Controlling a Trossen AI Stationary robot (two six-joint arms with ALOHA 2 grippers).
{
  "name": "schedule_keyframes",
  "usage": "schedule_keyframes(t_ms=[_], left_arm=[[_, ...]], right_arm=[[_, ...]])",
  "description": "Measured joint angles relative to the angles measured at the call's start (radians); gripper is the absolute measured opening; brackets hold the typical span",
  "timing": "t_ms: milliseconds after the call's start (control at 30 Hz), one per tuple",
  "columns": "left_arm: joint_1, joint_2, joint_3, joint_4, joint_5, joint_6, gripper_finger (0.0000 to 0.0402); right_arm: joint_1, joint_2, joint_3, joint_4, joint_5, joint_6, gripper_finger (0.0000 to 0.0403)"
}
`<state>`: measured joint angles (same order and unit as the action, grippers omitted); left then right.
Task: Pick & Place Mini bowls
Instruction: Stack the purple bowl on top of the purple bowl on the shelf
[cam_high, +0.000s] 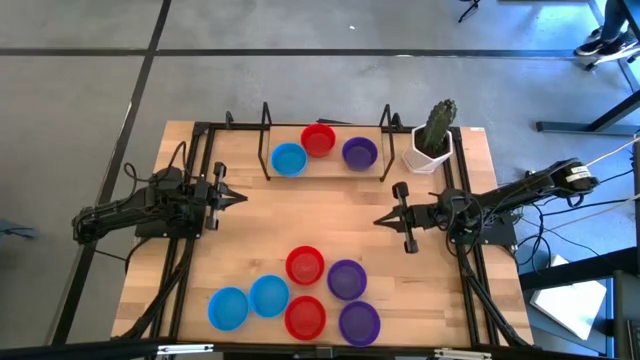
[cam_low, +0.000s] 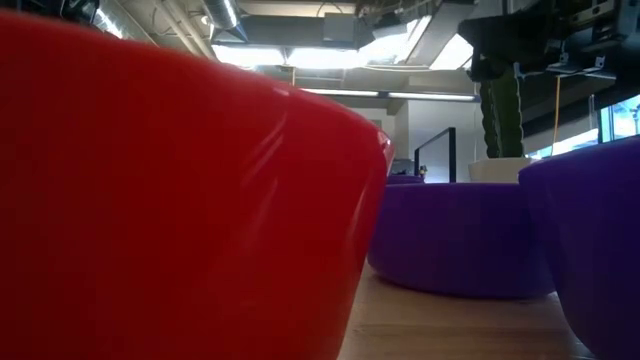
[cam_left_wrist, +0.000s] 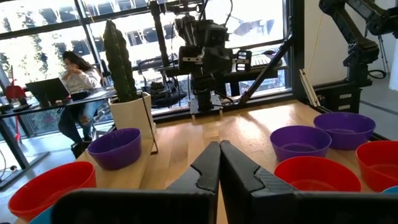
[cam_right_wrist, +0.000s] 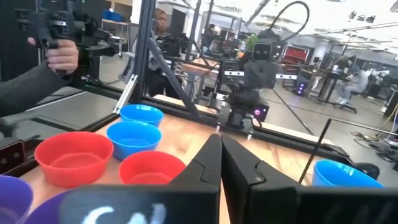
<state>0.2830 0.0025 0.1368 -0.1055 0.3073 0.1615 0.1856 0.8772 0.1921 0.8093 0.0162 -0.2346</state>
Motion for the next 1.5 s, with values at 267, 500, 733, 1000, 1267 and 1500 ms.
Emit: schedule_keyframes(t_ms=[267, 500, 733, 1000, 1267, 1500], left_arm=[[0.0, 0.0, 0.0, 0.005, 0.0, 0.0, 0.0005], [0.0, 0.0, 0.0, 0.002, 0.0, 0.0, 0.0004], [0.0, 0.0, 0.0, 0.005, 0.0, 0.0, 0.0006], [0.0, 0.0, 0.0, 0.004, 0.0, 0.0, 0.0004], [0.0, 0.0, 0.0, 0.004, 0.0, -0.005, 0.0005], [0.0, 0.0, 0.0, 0.004, 0.0, -0.02, 0.0004]], right_arm=[[0.0, 0.0, 0.0, -0.015, -0.001, 0.018, 0.0005], [0.0, 0.0, 0.0, -0.016, -0.001, 0.018, 0.001], [0.0, 0.0, 0.0, -0.018, -0.001, 0.02, 0.0017], [0.0, 0.0, 0.0, -0.018, -0.001, 0.021, 0.0018], [0.0, 0.0, 0.0, -0.018, -0.001, 0.021, 0.0018], [0.001, 0.0, 0.0, -0.018, -0.017, 0.054, 0.0018]])
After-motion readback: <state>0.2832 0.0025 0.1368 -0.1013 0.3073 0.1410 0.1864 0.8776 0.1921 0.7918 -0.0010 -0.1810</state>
